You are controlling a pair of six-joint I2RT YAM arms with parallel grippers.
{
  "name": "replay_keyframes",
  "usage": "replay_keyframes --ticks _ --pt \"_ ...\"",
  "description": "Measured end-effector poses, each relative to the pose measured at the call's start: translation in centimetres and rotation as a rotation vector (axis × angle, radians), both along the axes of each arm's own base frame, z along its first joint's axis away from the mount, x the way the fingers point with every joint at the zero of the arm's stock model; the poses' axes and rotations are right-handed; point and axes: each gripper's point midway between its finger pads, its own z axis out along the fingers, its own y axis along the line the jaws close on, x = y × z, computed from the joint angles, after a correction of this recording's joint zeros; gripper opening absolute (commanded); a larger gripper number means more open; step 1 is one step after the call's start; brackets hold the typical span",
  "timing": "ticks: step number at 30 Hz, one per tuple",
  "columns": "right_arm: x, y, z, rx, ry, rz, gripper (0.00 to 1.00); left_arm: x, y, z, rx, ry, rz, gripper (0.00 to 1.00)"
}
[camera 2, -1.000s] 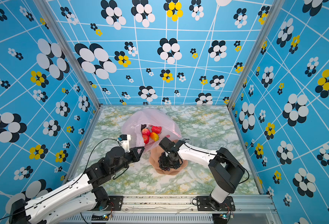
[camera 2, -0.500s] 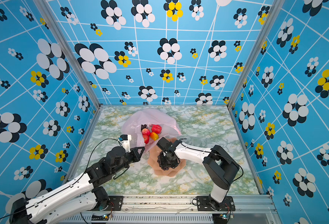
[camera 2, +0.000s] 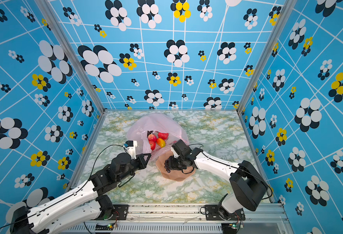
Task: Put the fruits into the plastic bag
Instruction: 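Lower the right gripper onto the dark grape bunch and grasp it, then lift the grape bunch off the plate with the right gripper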
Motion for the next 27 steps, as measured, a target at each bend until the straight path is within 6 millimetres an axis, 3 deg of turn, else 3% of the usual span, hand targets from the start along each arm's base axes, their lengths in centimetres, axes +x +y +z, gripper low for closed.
replay_keyframes --ticks 4,9,16,21,27 --pt "0.4 -0.4 0.6 0.041 0.021 -0.03 0.28 -0.1 -0.1 0.0 -0.004 0.004 -0.004 0.0" --pt "-0.1 -0.1 0.7 0.063 0.059 -0.028 0.46 -0.2 -0.2 0.0 -0.008 0.007 -0.007 0.0" --pt "-1.1 0.5 -2.2 0.015 0.143 -0.012 0.72 -0.2 -0.2 0.0 -0.01 0.009 -0.006 0.0" --pt "-1.2 0.8 -3.2 -0.024 0.165 0.0 0.74 -0.2 -0.1 0.3 -0.016 0.002 -0.005 0.0" --pt "-0.5 -0.2 -3.0 -0.111 0.119 0.005 0.72 -0.3 0.0 0.5 -0.022 -0.004 -0.005 0.0"
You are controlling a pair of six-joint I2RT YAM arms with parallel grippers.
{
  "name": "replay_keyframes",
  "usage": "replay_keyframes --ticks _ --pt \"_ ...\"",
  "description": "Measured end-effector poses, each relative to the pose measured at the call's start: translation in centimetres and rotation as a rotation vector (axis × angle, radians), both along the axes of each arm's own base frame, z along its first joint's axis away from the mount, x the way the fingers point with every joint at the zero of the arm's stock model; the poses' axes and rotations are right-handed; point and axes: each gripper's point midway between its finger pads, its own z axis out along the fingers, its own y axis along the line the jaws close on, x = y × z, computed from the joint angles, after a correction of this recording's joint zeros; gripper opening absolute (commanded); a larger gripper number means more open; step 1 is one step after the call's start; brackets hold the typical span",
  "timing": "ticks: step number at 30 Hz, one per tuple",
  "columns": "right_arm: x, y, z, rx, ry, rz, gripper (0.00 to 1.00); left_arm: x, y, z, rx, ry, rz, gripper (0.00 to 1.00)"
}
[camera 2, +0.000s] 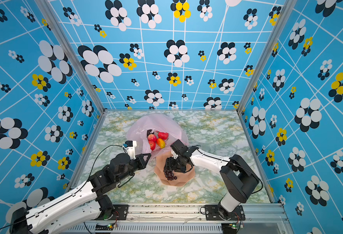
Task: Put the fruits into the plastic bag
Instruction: 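Lift the grape bunch off the plate with the right gripper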
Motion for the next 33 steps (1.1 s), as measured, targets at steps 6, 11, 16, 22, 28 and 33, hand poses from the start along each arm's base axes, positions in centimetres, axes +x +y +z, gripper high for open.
replay_keyframes --ticks 6,11,16,22,28,33 --pt "-0.3 -0.2 0.3 -0.059 -0.031 0.082 0.72 0.2 -0.2 -0.5 0.012 0.011 -0.001 0.0" --pt "-2.0 1.1 -0.4 -0.094 -0.036 0.228 0.75 0.2 -0.3 -0.8 0.02 0.018 -0.001 0.0" --pt "-2.8 0.4 -1.4 -0.149 -0.029 0.304 0.75 0.2 -0.3 -0.8 0.019 0.018 -0.001 0.0" --pt "-2.3 -0.2 -2.9 -0.224 -0.023 0.335 0.67 0.2 -0.3 -0.8 0.018 0.018 -0.001 0.0" --pt "-2.2 -0.3 -2.9 -0.224 -0.022 0.331 0.46 0.2 -0.3 -0.8 0.018 0.018 0.0 0.0" --pt "-1.3 -0.5 -2.9 -0.137 0.014 0.258 0.24 0.2 -0.3 -0.8 0.015 0.02 0.001 0.0"
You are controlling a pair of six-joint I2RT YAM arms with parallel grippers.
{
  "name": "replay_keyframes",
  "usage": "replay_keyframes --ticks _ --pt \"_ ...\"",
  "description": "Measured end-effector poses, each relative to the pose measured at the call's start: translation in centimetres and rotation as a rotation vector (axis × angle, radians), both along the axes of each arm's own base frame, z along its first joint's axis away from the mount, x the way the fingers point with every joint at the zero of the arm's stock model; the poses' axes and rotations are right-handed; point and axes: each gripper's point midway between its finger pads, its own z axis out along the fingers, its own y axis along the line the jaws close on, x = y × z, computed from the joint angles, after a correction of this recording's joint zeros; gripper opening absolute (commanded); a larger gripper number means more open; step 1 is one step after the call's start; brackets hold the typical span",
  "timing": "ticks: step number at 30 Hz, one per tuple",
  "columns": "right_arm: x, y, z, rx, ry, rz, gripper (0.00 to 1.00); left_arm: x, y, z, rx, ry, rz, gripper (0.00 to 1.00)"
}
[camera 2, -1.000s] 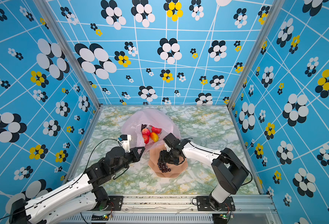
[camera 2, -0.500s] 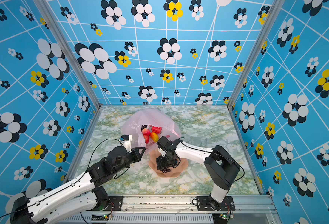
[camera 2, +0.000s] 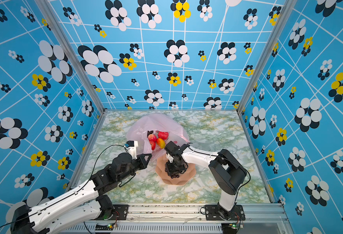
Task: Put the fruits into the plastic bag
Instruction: 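Lift the grape bunch off the plate with the right gripper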
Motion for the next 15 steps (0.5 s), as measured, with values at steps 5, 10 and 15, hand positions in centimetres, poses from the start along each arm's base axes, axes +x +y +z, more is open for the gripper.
replay_keyframes --ticks 5,10,15 --pt "0.8 -0.4 0.5 0.099 0.05 -0.088 0.23 0.0 0.0 -0.1 0.0 0.003 0.001 0.0" --pt "0.7 1.2 2.2 0.238 0.081 -0.11 0.22 0.0 0.0 -0.1 0.0 0.005 0.001 0.0" --pt "1.5 2.3 4.8 0.381 0.095 -0.155 0.22 0.1 -0.1 -0.1 0.001 0.005 0.001 0.0"
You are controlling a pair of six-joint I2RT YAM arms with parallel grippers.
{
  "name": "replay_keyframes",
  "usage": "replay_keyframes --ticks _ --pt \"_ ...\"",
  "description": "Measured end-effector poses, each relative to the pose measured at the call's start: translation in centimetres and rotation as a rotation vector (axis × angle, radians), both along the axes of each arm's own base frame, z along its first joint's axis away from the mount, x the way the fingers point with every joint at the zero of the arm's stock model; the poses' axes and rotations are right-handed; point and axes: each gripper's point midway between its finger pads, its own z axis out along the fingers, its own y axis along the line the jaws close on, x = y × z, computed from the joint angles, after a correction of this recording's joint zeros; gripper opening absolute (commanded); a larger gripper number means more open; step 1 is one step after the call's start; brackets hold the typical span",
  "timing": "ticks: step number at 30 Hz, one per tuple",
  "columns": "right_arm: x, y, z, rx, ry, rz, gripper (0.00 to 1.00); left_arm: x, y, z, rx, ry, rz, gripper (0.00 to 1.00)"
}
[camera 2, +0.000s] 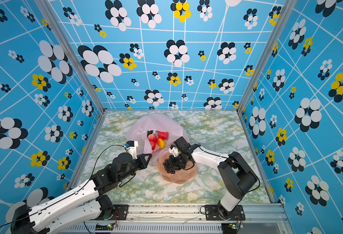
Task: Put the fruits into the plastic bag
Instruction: 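Lift the grape bunch off the plate with the right gripper, then carry the grapes into the pink bag with the right gripper and release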
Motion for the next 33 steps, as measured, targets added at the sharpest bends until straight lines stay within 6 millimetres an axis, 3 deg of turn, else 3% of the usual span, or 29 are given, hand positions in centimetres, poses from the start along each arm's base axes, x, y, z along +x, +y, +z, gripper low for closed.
replay_keyframes --ticks 13,33 --pt "1.2 -0.3 5.7 0.185 -0.034 -0.085 0.21 0.1 -0.3 0.2 -0.002 0.001 -0.006 0.0" --pt "1.8 -0.4 11.5 0.321 -0.073 -0.15 0.21 -0.3 -0.2 0.7 -0.014 -0.009 -0.014 0.0"
